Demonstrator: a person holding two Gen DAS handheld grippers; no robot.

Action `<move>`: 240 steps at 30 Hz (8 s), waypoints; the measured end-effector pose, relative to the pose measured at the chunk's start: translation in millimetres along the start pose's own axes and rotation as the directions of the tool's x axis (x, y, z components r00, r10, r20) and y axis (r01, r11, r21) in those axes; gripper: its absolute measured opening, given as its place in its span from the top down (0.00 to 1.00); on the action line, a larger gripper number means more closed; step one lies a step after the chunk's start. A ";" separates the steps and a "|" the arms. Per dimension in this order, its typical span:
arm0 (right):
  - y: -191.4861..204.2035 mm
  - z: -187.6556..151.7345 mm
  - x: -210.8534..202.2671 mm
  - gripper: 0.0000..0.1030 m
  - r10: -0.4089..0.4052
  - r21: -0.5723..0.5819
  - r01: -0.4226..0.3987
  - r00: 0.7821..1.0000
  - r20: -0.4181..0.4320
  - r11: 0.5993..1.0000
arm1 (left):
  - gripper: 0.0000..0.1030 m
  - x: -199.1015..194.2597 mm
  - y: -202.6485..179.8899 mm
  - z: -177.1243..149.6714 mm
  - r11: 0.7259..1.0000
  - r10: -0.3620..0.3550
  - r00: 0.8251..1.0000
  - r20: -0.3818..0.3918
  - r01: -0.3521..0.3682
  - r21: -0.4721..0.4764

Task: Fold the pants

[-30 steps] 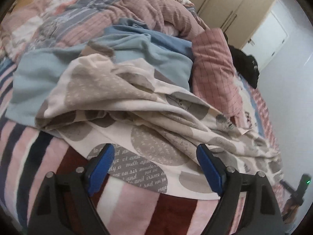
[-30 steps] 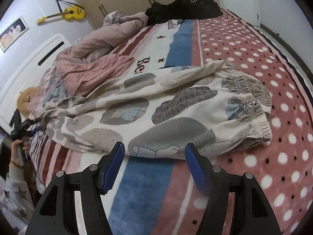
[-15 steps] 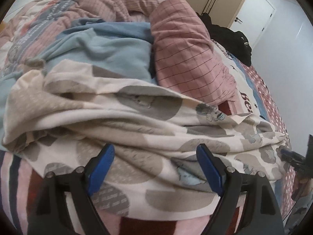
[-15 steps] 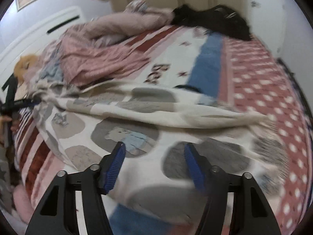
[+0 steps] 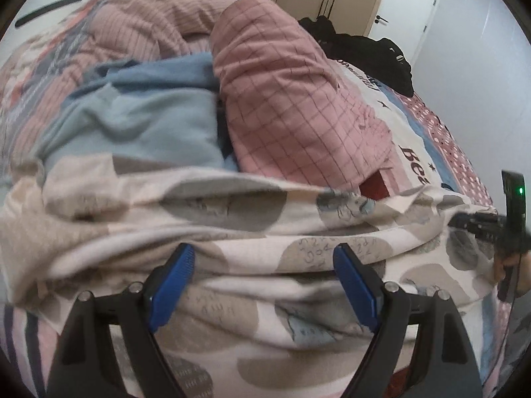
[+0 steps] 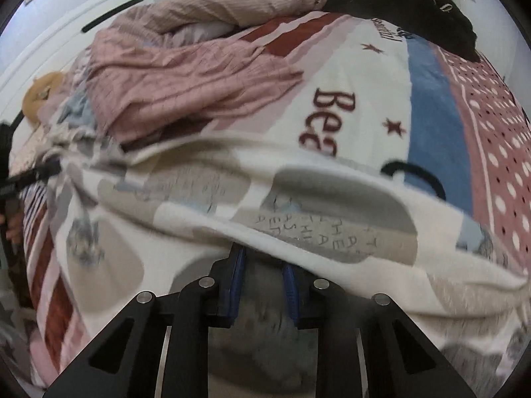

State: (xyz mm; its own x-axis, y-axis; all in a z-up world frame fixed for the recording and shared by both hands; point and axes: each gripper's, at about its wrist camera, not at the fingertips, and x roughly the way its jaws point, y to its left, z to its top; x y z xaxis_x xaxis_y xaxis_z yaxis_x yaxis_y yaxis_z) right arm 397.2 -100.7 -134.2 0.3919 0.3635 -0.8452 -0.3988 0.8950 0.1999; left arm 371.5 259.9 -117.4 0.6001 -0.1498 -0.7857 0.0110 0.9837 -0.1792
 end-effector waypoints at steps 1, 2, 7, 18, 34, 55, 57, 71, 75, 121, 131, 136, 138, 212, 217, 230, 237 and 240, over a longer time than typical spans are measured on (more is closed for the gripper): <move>-3.4 5.8 2.7 0.85 -0.022 0.008 0.022 1.000 0.000 1.000 | 0.19 2.8 1.5 4.4 1.000 0.010 1.000 0.005 -0.010 0.000; -6.1 10.3 5.2 0.85 -0.039 0.012 0.039 0.999 0.000 0.999 | 0.19 6.8 3.7 9.9 1.000 0.025 1.000 0.013 -0.025 0.005; -24.3 26.6 15.1 0.87 -0.091 0.056 0.091 0.996 0.002 0.994 | 0.20 26.7 19.9 33.3 0.975 0.220 0.974 0.061 -0.221 0.020; 15.2 -1.0 -24.8 0.64 0.039 0.029 -0.041 0.997 0.068 0.999 | 0.19 -38.3 31.2 -1.4 0.998 0.028 0.998 0.050 -0.026 -0.050; 182.5 -76.3 -37.2 0.51 0.219 -0.375 -0.177 0.973 0.072 0.910 | 0.36 -11.0 62.7 -59.7 0.943 -0.149 0.988 0.033 0.152 -0.295; 184.1 -78.8 -18.5 0.52 0.242 -0.325 -0.212 0.969 0.054 0.922 | 0.93 -66.2 67.8 -70.5 0.949 0.167 0.979 0.114 -0.128 -0.286; 184.0 -80.7 -17.8 0.52 0.243 -0.322 -0.215 0.969 0.051 0.922 | 0.84 -67.1 73.5 -74.9 0.948 0.191 0.978 0.086 -0.161 -0.274; 184.2 -76.8 -10.1 0.51 0.247 -0.331 -0.220 0.968 0.042 0.918 | 0.38 -66.6 166.9 -87.2 0.884 0.079 0.993 0.086 -0.030 -0.466; 185.0 -76.7 -7.9 0.51 0.247 -0.327 -0.221 0.968 0.040 0.919 | 0.60 -72.6 159.8 -74.5 0.900 0.092 0.985 0.145 -0.020 -0.435; 185.8 -68.0 -7.0 0.51 0.278 -0.299 -0.251 0.959 0.049 0.921 | 0.97 -121.1 165.1 -53.2 0.915 0.380 0.920 0.098 -0.358 -0.183; 190.4 -56.1 -8.8 0.51 0.288 -0.285 -0.259 0.956 0.064 0.923 | 0.97 -115.3 186.5 29.7 0.885 0.435 0.896 0.093 -0.406 -0.227; 190.1 -49.2 -6.4 0.51 0.271 -0.294 -0.240 0.960 0.070 0.925 | 0.95 -73.9 193.7 55.2 0.857 0.489 0.872 0.034 -0.473 -0.204; 188.3 -46.1 -3.6 0.51 0.259 -0.294 -0.227 0.963 0.073 0.929 | 0.92 -62.8 194.9 56.7 0.858 0.487 0.873 0.010 -0.476 -0.195; 424.5 68.4 84.9 0.54 0.293 -0.676 -0.150 0.951 0.102 0.721 | 0.56 -65.1 189.7 -55.3 0.972 0.114 0.988 0.101 -0.090 -0.216; 446.3 66.0 113.1 0.56 0.149 -0.726 0.072 0.960 0.236 0.684 | 0.56 -64.0 194.7 -51.6 0.972 0.103 0.988 0.118 -0.075 -0.222; 393.3 146.3 125.0 0.55 0.198 -0.380 -0.083 0.941 0.275 0.921 | 0.41 -45.9 195.4 -76.3 0.982 0.167 0.986 0.006 -0.166 -0.095; 383.2 144.0 105.1 0.52 0.216 -0.429 -0.110 0.955 0.206 0.896 | 0.40 -58.9 198.3 -77.6 0.981 0.027 0.999 0.044 -0.018 -0.194; 371.0 131.2 75.1 0.51 0.289 -0.413 -0.180 0.932 0.218 0.893 | 0.40 -66.5 198.2 -76.7 0.980 0.017 0.997 0.077 -0.001 -0.201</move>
State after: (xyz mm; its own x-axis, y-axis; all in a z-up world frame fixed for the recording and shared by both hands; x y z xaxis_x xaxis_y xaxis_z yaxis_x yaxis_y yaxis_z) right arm 387.5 292.5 -58.4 0.4310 0.6539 -0.6218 -0.7691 0.6266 0.1259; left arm 272.4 457.3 -146.0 0.6603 -0.1251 -0.7405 -0.1508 0.9439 -0.2939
